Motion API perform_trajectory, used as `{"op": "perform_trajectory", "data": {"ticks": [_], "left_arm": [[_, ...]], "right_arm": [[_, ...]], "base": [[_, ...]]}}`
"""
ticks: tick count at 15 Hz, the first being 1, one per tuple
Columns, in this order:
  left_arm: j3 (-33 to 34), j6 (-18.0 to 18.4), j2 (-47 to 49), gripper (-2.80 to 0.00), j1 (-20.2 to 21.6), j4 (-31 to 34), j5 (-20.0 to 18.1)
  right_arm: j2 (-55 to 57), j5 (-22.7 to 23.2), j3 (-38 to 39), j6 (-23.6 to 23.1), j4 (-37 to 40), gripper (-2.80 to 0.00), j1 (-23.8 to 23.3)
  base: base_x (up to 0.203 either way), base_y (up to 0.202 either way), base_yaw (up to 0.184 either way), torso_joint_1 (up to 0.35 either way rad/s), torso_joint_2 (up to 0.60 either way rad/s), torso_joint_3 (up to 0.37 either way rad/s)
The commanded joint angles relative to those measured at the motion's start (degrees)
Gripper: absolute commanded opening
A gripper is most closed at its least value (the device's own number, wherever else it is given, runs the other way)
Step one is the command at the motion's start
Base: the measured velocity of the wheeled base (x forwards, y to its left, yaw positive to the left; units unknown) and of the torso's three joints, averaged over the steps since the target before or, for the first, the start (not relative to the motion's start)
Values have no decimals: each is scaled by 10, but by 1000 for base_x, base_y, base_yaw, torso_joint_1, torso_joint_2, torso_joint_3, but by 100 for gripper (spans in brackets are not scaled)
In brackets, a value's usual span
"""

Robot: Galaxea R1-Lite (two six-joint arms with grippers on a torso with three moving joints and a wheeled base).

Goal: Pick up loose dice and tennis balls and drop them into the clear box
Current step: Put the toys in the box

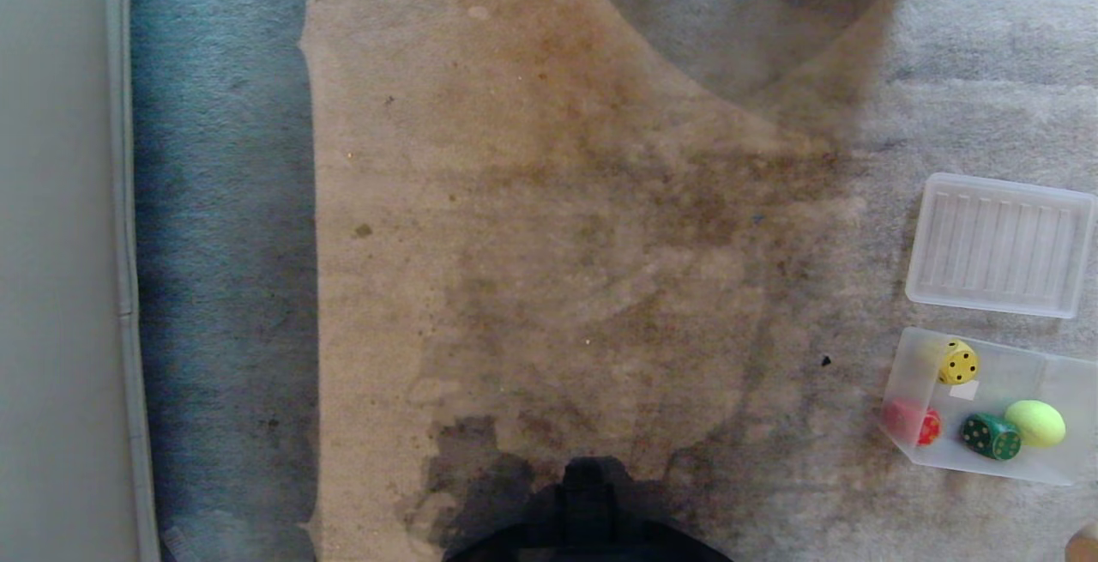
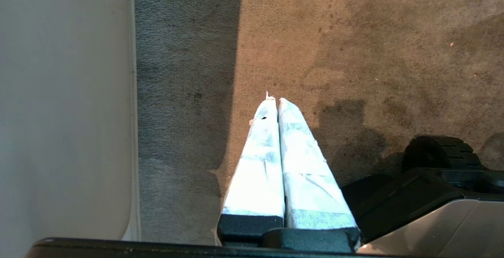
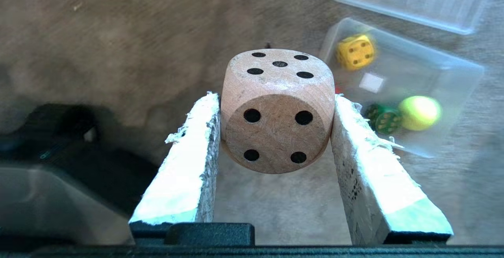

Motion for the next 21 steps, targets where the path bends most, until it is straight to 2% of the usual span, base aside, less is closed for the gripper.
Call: {"op": "perform_trajectory", "data": {"ticks": [1,9,12,13,21], "left_arm": [[0,0,0,-280,0,0,0],[0,0,0,-280,0,0,0],[0,3,0,-280,0,3,2],[0,3,0,-280,0,2,1],[0,2,0,-280,0,3,1]], "right_arm": [[-15,-1,8,-1,-2,-280,0],[-16,-2,11,11,5,-280,0],[-16,-4,13,23,7,-280,0],[-16,-6,14,39,6,-280,0],[-16,-7,14,41,5,-280,0]], "base": [[0,0,0,0,0,0],[0,0,0,0,0,0],[0,0,0,0,0,0],[0,0,0,0,0,0],[0,0,0,0,0,0]]}}
